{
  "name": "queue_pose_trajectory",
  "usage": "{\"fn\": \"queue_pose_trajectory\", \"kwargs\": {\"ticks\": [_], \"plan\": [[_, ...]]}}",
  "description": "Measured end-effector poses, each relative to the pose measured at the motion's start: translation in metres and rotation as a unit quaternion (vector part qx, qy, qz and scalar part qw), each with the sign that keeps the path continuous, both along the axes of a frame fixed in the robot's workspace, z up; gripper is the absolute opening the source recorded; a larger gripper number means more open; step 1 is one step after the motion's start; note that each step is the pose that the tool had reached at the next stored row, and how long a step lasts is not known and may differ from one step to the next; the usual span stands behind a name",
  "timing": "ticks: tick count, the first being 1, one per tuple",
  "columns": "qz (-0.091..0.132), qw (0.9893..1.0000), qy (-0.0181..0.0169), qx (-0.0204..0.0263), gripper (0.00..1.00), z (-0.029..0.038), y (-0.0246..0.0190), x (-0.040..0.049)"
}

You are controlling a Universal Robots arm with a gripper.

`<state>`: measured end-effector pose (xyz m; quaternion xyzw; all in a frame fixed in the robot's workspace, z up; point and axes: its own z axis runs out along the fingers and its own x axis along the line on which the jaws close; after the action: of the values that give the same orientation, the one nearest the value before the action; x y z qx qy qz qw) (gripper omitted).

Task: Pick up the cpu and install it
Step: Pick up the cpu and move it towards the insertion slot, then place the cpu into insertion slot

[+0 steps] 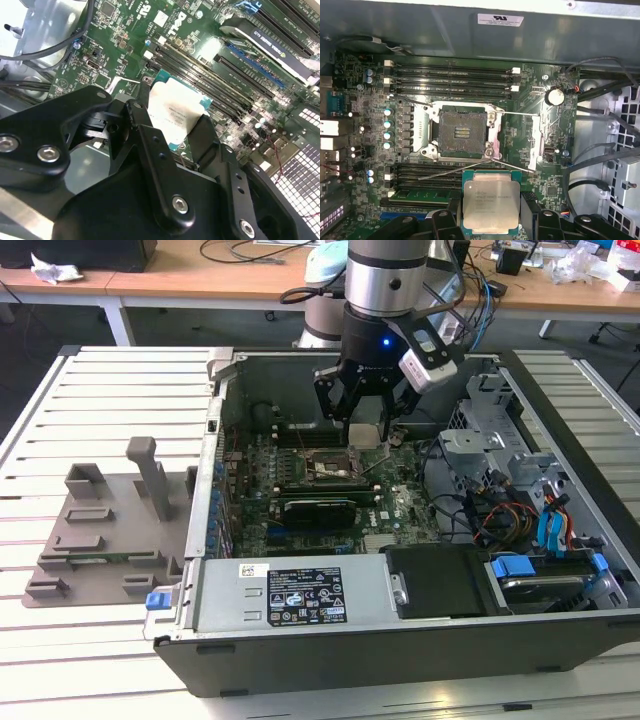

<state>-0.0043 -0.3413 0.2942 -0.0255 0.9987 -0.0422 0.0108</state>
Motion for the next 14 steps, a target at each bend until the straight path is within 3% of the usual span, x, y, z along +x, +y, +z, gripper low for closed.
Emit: {"fn": "queue_pose_trajectory", "kwargs": {"ticks": [10, 14], "plan": [[0.000, 1.0000, 0.0000, 0.0000, 0.55, -0.0005, 0.0000, 0.0000], [-0.023, 0.9997, 0.0000, 0.0000, 0.55, -0.0005, 0.0000, 0.0000]]}}
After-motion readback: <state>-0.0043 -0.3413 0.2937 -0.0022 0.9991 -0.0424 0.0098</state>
